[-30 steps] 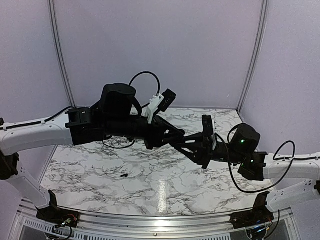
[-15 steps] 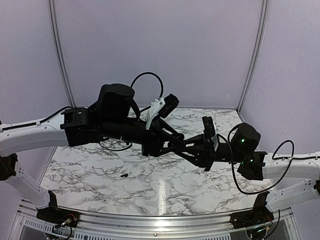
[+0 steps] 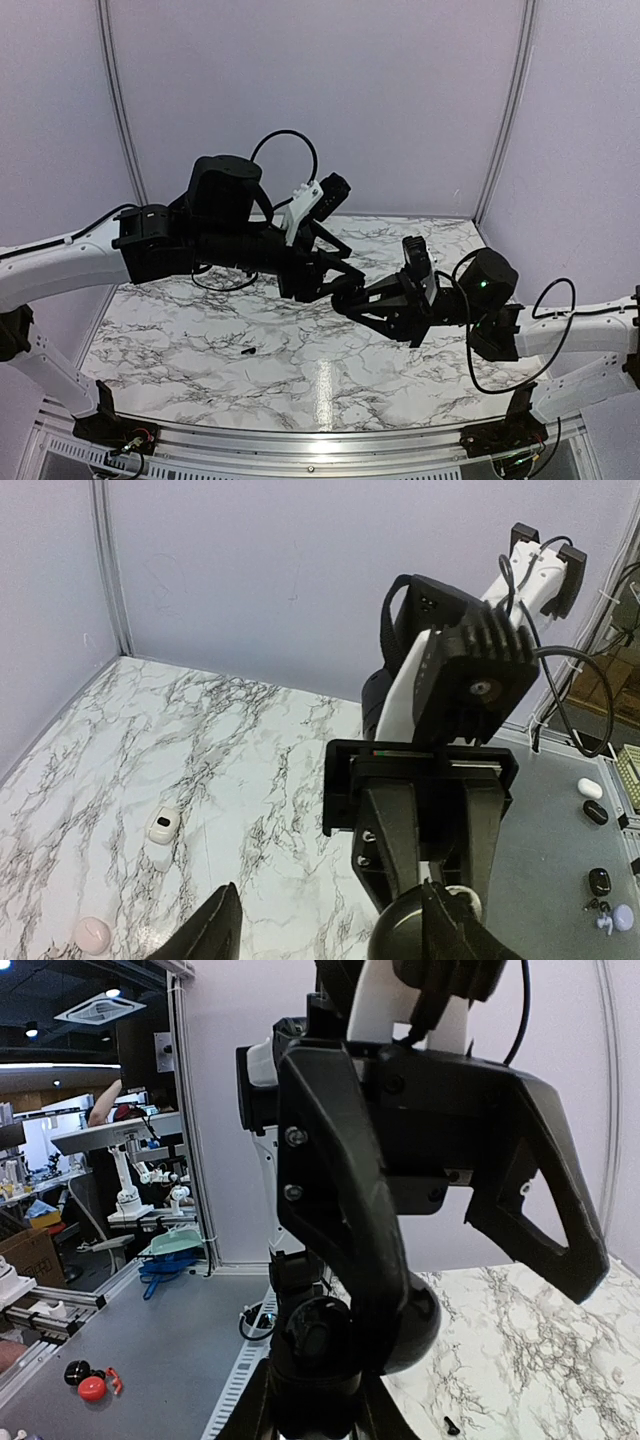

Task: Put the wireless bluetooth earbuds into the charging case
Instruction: Pick up the left earbud from the center of the board.

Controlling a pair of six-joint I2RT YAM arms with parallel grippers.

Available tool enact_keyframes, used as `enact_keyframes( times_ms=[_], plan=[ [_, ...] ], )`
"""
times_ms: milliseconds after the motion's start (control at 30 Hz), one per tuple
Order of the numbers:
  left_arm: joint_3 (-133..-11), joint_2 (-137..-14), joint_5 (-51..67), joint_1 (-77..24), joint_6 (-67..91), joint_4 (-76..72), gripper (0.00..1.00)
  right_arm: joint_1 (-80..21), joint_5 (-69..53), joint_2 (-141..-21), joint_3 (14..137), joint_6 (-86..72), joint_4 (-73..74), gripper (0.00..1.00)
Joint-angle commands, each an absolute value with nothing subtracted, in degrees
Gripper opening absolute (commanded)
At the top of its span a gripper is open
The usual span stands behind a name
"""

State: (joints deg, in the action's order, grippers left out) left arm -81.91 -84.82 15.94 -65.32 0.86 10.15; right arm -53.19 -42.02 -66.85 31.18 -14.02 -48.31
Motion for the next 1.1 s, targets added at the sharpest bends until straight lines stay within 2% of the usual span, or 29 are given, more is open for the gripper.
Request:
enact_keyframes(
  times_ms=[0,200,400,533,667,867,967,1067],
  plan=[
    [-83.0,-84.0,11.4,-64.4,-0.5,12.6,0.62,-53.7,-46.2,-65.9,32.3,-15.2,-54.2,0.00],
    [-81.1,-80.6,9.2,-64.0,1.8,12.2,0.61,-53.7,-42.9,-65.4,33.6,-11.3,-46.9,0.00],
    [-77.8,-76.7,11.9,-63.9,3.7,9.8,0.72,-53.7,-37.3,-65.4,34.7,-6.4,-40.2,0.00],
    [-75.6,-74.5,12.8,-63.7,3.0,9.8,0.71,-53.7,-34.0,-64.8,35.3,-2.7,-36.0,0.00],
    [-73.1,-73.3,15.2,-63.4,1.2,10.0,0.65,-53.8,-30.5,-64.5,36.1,-0.2,-32.2,0.00],
    [-70.8,-72.7,18.6,-63.4,-5.2,11.0,0.48,-53.9,-27.4,-63.7,36.4,4.4,-29.0,0.00],
    [-70.5,-73.6,13.4,-61.4,-1.5,11.1,0.46,-53.9,-23.9,-63.1,35.9,4.0,-28.4,0.00],
    [-68.8,-75.7,11.5,-54.9,7.8,12.4,0.45,-53.5,-20.1,-62.1,34.8,2.6,-27.8,0.00]
  ],
)
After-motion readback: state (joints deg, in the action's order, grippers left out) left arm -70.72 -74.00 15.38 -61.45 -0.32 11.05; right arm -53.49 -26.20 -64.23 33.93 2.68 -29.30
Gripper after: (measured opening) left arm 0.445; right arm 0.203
